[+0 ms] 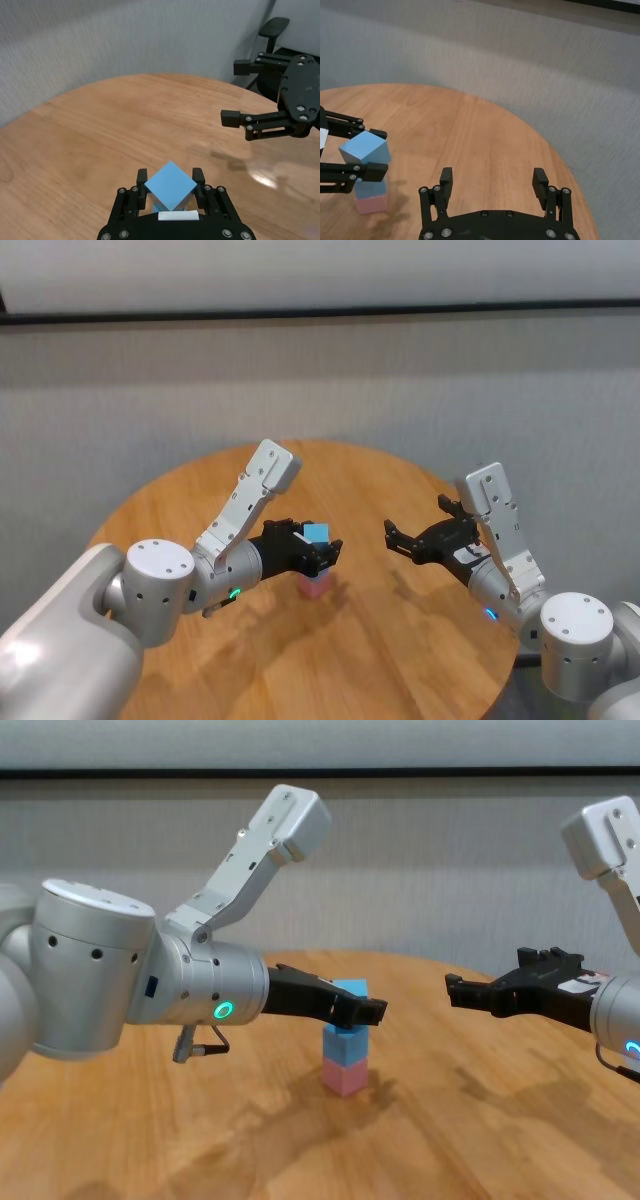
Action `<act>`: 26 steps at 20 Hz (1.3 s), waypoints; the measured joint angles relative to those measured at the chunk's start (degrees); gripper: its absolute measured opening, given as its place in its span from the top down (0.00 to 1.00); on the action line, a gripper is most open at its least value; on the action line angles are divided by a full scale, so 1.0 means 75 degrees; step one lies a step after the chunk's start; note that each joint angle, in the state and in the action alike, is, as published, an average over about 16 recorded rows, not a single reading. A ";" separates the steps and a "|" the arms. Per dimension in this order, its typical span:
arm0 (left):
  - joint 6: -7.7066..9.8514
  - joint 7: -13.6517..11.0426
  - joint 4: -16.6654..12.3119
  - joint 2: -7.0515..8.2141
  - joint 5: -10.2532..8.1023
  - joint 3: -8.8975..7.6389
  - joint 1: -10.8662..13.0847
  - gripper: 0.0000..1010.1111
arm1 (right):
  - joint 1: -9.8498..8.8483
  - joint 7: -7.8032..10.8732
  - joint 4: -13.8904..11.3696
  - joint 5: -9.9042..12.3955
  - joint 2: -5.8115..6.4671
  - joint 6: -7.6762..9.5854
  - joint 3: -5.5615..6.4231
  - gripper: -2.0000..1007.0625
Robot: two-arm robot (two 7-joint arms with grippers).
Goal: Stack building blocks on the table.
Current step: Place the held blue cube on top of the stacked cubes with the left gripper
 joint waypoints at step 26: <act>-0.0016 -0.0012 0.0064 -0.0018 -0.0014 -0.0027 0.0009 0.29 | 0.0000 0.0000 0.0000 0.0000 0.0000 0.0000 0.0000 0.00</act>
